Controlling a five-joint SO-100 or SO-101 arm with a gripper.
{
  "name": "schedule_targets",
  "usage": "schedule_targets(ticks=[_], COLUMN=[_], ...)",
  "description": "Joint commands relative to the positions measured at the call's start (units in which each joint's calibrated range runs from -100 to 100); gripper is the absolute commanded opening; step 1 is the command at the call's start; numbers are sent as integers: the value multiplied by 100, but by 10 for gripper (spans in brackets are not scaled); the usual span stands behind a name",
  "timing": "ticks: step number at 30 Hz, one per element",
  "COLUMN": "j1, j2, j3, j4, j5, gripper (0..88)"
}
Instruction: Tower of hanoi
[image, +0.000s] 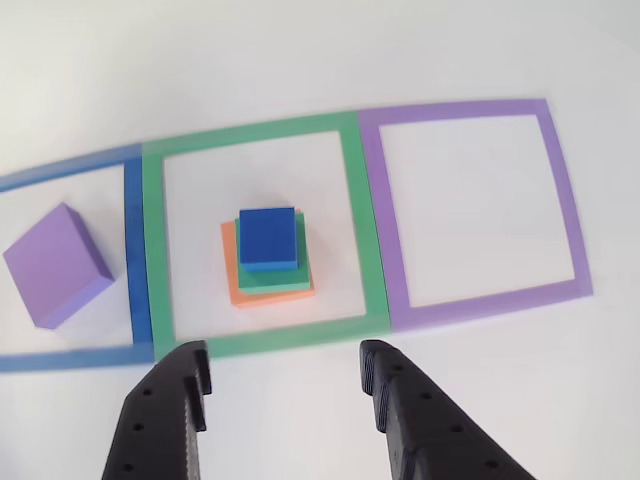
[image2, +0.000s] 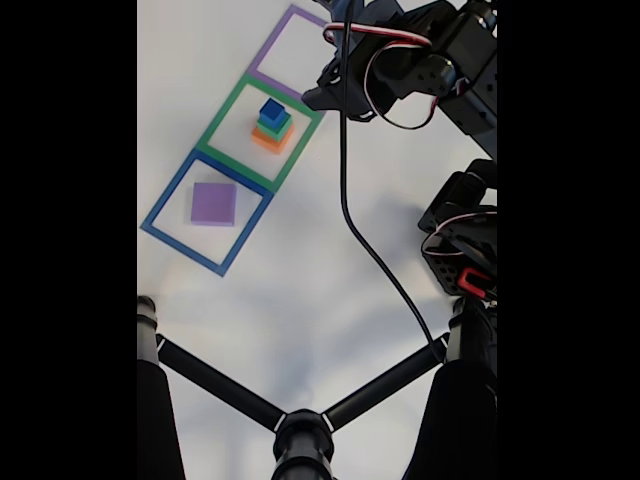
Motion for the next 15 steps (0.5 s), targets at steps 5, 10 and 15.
schedule_targets(ticks=[5,10,15], j1=[94,94,163], j2=[-600,-849,-889], j3=[1448,2602,3420], j4=[-1704,-3064,-4189], j5=[39,39,39], gripper=[225,230,238])
